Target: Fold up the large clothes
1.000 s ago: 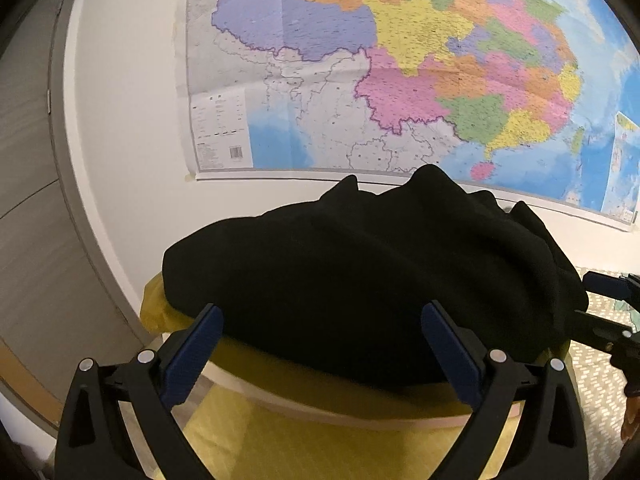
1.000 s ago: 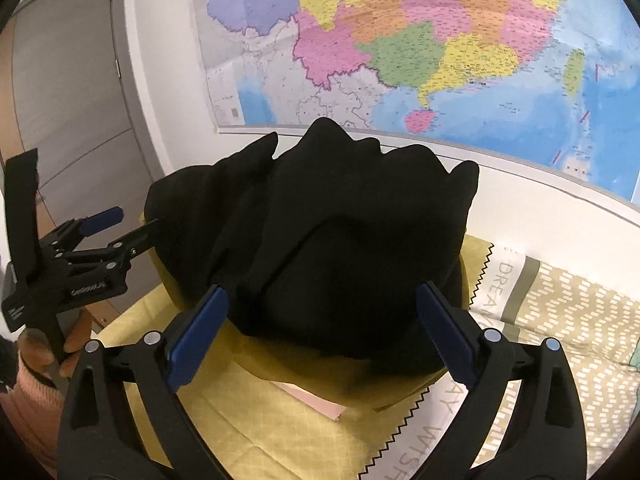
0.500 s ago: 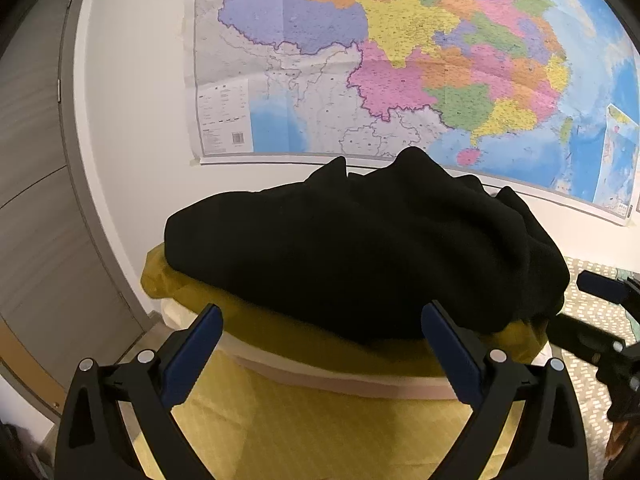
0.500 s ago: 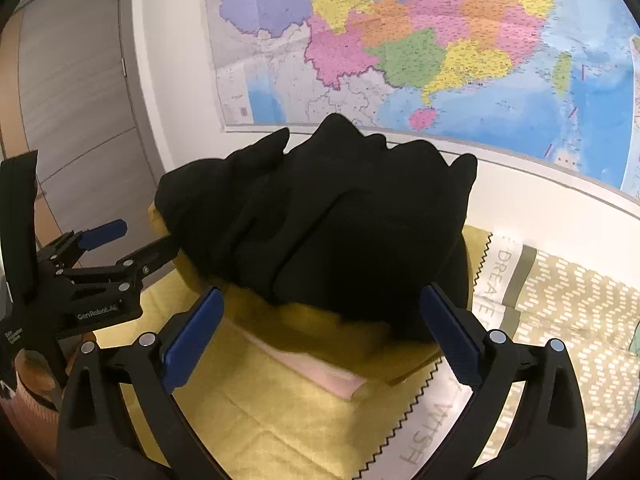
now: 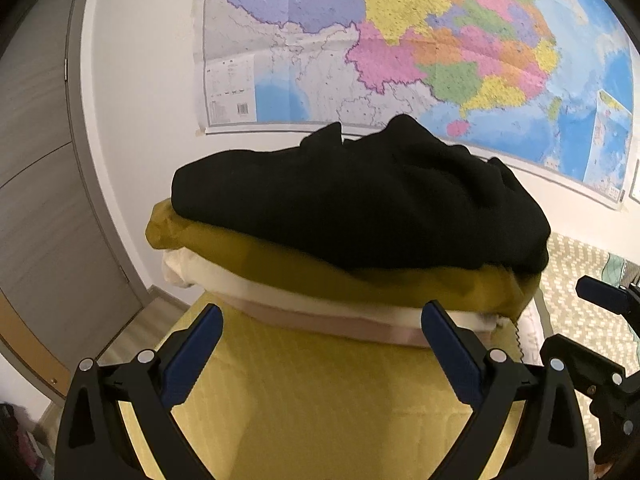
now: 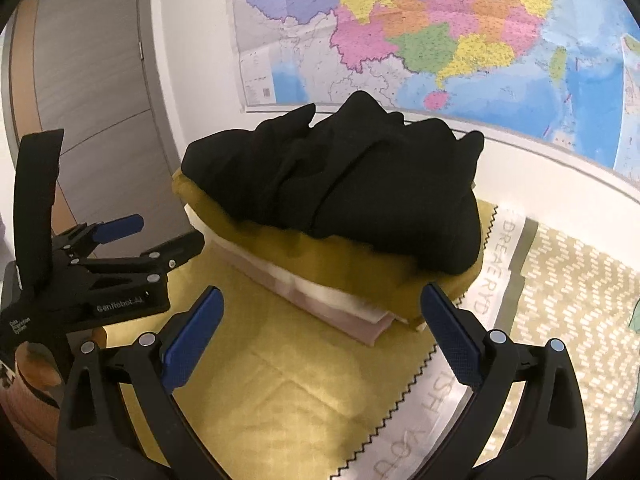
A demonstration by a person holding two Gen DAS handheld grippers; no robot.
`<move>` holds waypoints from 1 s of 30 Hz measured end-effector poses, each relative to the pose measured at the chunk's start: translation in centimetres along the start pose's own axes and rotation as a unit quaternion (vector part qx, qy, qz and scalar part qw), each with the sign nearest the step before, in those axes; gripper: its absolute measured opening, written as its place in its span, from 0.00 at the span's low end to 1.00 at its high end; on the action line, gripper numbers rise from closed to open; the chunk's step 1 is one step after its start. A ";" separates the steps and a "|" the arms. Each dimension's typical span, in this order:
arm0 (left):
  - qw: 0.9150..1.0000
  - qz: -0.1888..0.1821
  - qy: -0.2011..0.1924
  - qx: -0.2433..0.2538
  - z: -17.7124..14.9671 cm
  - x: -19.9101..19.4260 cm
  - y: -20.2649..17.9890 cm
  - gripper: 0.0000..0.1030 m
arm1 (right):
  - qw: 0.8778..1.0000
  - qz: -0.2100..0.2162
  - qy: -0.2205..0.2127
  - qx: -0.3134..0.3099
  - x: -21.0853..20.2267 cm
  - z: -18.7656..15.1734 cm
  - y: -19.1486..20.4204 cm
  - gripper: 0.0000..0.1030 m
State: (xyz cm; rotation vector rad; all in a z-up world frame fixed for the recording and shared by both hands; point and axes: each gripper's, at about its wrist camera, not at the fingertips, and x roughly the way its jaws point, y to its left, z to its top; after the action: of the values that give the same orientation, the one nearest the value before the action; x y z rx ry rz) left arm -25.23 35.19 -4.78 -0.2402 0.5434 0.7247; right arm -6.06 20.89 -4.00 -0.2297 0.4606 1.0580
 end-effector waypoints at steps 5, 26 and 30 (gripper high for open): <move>1.000 -0.004 0.008 -0.001 -0.7 -0.4 -0.4 0.93 | 1.000 0.003 0.005 0.014 -0.2 -1.1 -0.1 0.94; 1.000 -0.003 0.000 0.011 -1.4 -2.6 -1.6 0.93 | 1.000 -0.002 0.000 0.024 -2.2 -2.8 0.0 0.94; 1.000 -0.004 -0.001 0.011 -1.5 -2.9 -1.7 0.93 | 1.000 -0.002 -0.002 0.024 -2.6 -3.0 0.1 0.94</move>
State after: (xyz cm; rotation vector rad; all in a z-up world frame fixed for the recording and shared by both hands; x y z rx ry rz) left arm -26.48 31.71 -4.39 -0.2219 0.5477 0.7106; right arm -7.95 17.74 -5.42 -0.1849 0.4808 1.0422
